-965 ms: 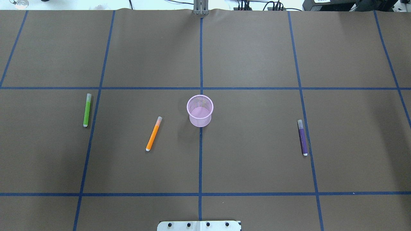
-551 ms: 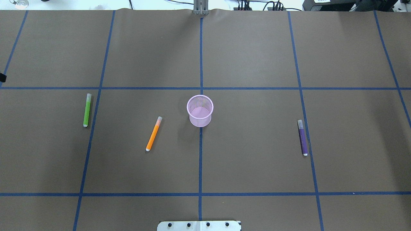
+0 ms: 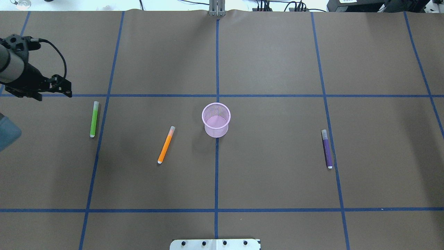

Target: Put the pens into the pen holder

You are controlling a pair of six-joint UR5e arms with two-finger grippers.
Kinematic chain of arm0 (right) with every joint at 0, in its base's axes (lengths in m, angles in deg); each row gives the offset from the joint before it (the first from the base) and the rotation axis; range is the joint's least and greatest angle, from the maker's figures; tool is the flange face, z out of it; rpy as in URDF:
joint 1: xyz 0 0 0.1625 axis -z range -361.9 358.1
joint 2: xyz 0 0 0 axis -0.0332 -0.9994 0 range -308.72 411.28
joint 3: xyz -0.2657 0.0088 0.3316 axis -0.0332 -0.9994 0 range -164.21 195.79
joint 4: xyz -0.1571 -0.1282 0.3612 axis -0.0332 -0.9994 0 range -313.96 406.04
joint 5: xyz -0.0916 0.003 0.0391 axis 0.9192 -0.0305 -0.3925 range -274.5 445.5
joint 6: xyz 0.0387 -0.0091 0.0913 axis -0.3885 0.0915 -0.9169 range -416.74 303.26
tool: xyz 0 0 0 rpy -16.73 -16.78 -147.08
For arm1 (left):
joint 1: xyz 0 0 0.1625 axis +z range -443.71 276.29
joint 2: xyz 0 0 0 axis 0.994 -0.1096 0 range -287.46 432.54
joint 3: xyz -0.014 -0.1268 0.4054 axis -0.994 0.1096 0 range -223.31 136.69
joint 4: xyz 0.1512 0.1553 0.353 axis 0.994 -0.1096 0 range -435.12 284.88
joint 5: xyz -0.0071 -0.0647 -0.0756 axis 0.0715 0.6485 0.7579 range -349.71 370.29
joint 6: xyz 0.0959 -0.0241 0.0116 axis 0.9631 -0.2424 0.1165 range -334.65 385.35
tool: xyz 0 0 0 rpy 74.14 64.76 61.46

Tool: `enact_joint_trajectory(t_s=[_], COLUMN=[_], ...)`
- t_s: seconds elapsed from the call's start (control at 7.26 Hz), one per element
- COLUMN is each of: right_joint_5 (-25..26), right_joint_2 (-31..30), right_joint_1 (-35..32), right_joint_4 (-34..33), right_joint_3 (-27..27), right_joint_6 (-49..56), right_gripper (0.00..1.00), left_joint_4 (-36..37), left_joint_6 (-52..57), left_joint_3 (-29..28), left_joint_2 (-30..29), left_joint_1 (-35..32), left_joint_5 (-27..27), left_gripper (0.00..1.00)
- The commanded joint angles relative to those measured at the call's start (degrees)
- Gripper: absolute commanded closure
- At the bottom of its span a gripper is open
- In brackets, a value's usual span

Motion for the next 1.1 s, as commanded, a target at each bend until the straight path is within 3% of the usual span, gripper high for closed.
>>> enact_joint_trajectory(t_s=[0.0,0.28,0.55,0.96], right_joint_5=[-0.21,-0.30,-0.30,-0.30], right_joint_2=[-0.07,-0.07,-0.07,-0.07], right_joint_1=[0.00,0.00,0.00,0.00], right_joint_4=[0.06,0.06,0.06,-0.03], right_joint_3=[-0.88,-0.88,-0.88,-0.96], right_joint_6=[0.04,0.04,0.12,0.04], right_gripper=[0.01,0.01,0.01,0.00], left_joint_4=[-6.83,-9.84,-9.59,-9.50], left_joint_6=[-3.44,-3.35,-3.35,-3.00], left_joint_3=[-8.77,-13.10,-13.03,-12.94], left_joint_2=[-5.57,-6.82,-6.82,-6.30], left_joint_1=[3.31,6.20,7.36,7.54], left_joint_5=[-2.07,-5.04,-5.41,-5.50], left_gripper=[0.01,0.01,0.09,0.36])
